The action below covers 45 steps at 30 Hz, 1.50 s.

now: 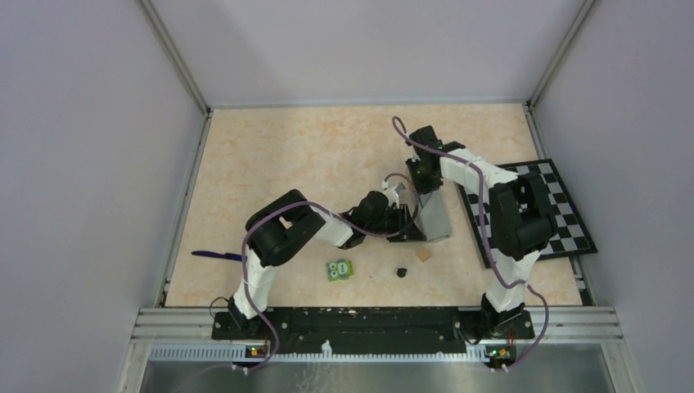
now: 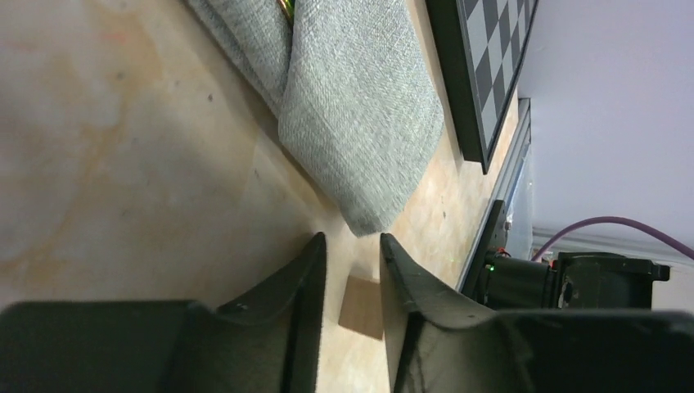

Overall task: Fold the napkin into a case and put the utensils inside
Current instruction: Insert the spoon into the folded napkin, then pick up the knife from the corner of the board.

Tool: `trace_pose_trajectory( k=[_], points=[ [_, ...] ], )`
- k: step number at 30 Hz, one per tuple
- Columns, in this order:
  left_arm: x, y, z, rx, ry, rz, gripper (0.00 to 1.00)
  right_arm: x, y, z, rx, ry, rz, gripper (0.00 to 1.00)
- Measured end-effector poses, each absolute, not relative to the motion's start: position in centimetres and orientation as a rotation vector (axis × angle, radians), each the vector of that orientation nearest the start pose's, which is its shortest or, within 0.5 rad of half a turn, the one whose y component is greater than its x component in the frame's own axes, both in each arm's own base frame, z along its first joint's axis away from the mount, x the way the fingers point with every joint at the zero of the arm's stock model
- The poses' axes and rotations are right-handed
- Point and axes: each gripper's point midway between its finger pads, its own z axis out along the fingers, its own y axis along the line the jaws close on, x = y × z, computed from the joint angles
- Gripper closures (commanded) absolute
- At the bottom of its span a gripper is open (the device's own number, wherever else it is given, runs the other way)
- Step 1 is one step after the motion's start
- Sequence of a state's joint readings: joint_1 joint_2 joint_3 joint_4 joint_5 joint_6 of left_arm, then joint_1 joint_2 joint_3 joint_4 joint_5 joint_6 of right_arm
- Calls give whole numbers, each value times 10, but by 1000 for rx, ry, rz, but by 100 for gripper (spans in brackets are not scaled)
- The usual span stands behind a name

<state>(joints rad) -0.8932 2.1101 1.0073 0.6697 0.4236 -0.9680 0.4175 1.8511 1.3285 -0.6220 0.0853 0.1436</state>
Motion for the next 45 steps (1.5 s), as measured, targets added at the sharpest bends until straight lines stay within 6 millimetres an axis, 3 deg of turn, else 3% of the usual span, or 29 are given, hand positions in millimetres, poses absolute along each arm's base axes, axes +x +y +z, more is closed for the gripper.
trace_pose_trajectory(
  k=[3, 6, 10, 12, 13, 15, 17, 19, 21, 24, 28, 34, 39, 42, 45],
  points=[
    [237, -451, 42, 222, 2347, -1464, 52, 370, 155, 51, -347, 2692, 55, 66],
    [234, -439, 62, 226, 2329, -1433, 47, 369, 154, 50, -348, 2698, 52, 65],
    [229, -418, 109, 240, 2271, -1397, 42, 367, 154, 61, -323, 2685, 57, 60],
    [225, -398, 138, 224, 2244, -1358, 37, 367, 157, 83, -293, 2629, 88, 58],
    [223, -386, 151, 204, 2235, -1326, 26, 367, 159, 98, -278, 2582, 119, 58],
    [221, -356, 173, 140, 2228, -1250, 21, 359, 166, 129, -257, 2490, 203, 57],
    [221, -308, 187, -16, 2253, -1125, 13, 348, 176, 157, -253, 2395, 313, 53],
    [220, -260, 192, -202, 2275, -1001, 15, 333, 188, 175, -262, 2314, 438, 48],
    [218, -197, 189, -465, 2290, -826, 12, 317, 199, 177, -282, 2280, 544, 47],
    [208, -123, 172, -796, 2308, -577, 4, 301, 206, 163, -289, 2291, 628, 46],
    [193, -62, 136, -1151, 2379, -288, 1, 286, 207, 152, -277, 2301, 688, 46],
    [195, 28, 96, -1618, 2313, 35, 1, 279, 216, 178, -288, 2191, 780, 46],
    [194, 82, 70, -1897, 2235, 152, 1, 264, 237, 183, -378, 2159, 793, 46],
    [194, 97, 54, -1986, 2220, 169, 3, 256, 245, 186, -418, 2142, 791, 46],
    [197, 109, 49, -2022, 2167, 162, 10, 253, 247, 191, -433, 2120, 777, 46]
  ],
)
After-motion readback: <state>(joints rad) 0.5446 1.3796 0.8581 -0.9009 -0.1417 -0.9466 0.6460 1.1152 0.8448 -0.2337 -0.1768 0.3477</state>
